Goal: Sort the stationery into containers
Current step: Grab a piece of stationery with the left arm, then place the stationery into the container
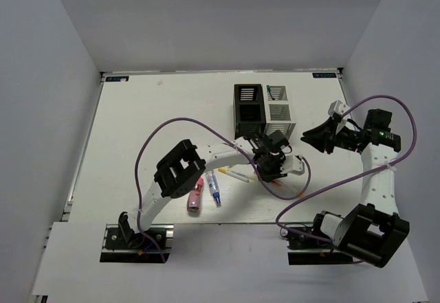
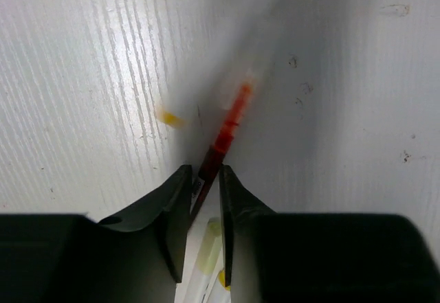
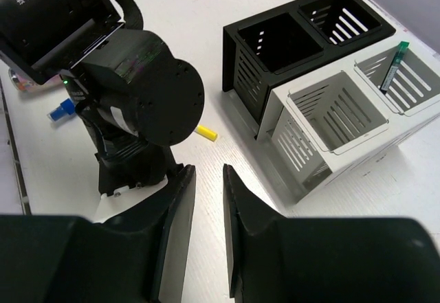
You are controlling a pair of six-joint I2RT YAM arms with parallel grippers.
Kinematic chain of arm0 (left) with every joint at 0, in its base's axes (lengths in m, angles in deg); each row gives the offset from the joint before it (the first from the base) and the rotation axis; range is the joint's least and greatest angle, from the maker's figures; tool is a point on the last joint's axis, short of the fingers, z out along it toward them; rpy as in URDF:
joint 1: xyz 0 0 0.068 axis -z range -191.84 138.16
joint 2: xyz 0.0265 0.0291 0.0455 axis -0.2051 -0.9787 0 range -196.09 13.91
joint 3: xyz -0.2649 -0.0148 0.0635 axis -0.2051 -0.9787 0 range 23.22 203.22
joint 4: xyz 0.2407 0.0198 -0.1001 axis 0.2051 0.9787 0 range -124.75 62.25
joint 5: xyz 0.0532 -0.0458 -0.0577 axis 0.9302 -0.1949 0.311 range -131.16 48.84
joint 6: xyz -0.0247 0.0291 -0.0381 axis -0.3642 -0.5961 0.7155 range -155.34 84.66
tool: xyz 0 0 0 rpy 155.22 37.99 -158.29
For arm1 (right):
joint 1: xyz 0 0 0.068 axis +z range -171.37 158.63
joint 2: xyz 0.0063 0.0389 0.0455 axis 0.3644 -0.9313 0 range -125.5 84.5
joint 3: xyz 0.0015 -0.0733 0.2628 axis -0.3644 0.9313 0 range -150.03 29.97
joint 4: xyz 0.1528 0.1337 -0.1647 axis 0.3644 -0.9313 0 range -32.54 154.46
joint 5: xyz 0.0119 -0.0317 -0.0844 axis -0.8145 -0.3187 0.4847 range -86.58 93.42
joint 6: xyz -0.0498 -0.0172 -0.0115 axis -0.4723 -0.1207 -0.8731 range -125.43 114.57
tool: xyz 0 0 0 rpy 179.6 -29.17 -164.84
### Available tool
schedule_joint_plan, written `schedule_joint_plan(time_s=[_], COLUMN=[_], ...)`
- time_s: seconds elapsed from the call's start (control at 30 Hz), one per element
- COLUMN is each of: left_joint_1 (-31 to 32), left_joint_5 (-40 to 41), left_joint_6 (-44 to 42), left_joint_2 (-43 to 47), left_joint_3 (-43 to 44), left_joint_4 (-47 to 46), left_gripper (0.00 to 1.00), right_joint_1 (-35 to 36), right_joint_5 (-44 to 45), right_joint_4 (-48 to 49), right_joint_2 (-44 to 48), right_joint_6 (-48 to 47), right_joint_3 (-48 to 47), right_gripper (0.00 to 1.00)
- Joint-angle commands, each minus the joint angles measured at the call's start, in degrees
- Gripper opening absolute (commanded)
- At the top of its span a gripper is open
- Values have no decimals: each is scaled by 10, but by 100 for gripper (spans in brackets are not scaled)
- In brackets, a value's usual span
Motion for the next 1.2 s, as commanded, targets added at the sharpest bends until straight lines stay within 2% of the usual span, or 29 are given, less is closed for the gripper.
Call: schedule_joint_plan(time_s=[0.0, 0.1, 0.17, 0.2, 0.37, 0.5, 0.63, 0.83, 0.9, 0.93, 1.0, 1.03, 1.07, 1.1, 1.17], left_joint_1=[0, 0, 0, 0, -5, -10, -10, -23, -30, -36, -42, -47, -47, -54, -61], left_joint_5=[-35, -41, -41, -36, -31, -31, 3, 16, 29, 46, 71, 92, 103, 113, 139], left_joint_6=[-16, -16, -16, -11, 1, 19, 51, 105, 132, 141, 166, 174, 192, 199, 218], left_joint_2=[-17, -22, -22, -22, 32, 81, 120, 204, 238, 247, 266, 266, 266, 266, 255], left_joint_3=[5, 0, 0, -6, -35, -53, -64, -131, -144, -145, -150, -150, -150, -145, -124], left_joint_4=[49, 62, 62, 62, 20, -46, -89, -194, -243, -273, -309, -328, -367, -383, -423], left_gripper=[31, 18, 13, 7, 3, 0, 0, 0, 0, 0, 0, 0, 0, 0, 0], right_joint_1=[-13, -18, -23, -24, -36, -46, -57, -79, -83, -83, -82, -80, -80, -78, -77], right_joint_5=[-33, -41, -46, -47, -49, -53, -58, -67, -63, -60, -35, -24, 6, 48, 104], right_joint_4=[-62, -100, -129, -138, -211, -233, -233, -195, -173, -103, -31, 112, 180, 306, 435], right_joint_2=[-9, -22, -34, -40, -71, -78, -72, -59, -50, -41, -14, 31, 50, 68, 136], right_joint_6=[-60, -95, -126, -135, -222, -238, -239, -203, -164, -114, 36, 83, 135, 297, 366], right_joint_3=[-27, -34, -42, -44, -59, -62, -63, -70, -72, -70, -62, -29, -13, 7, 80], right_gripper=[29, 29, 29, 29, 32, 41, 55, 56, 52, 52, 51, 51, 51, 52, 58])
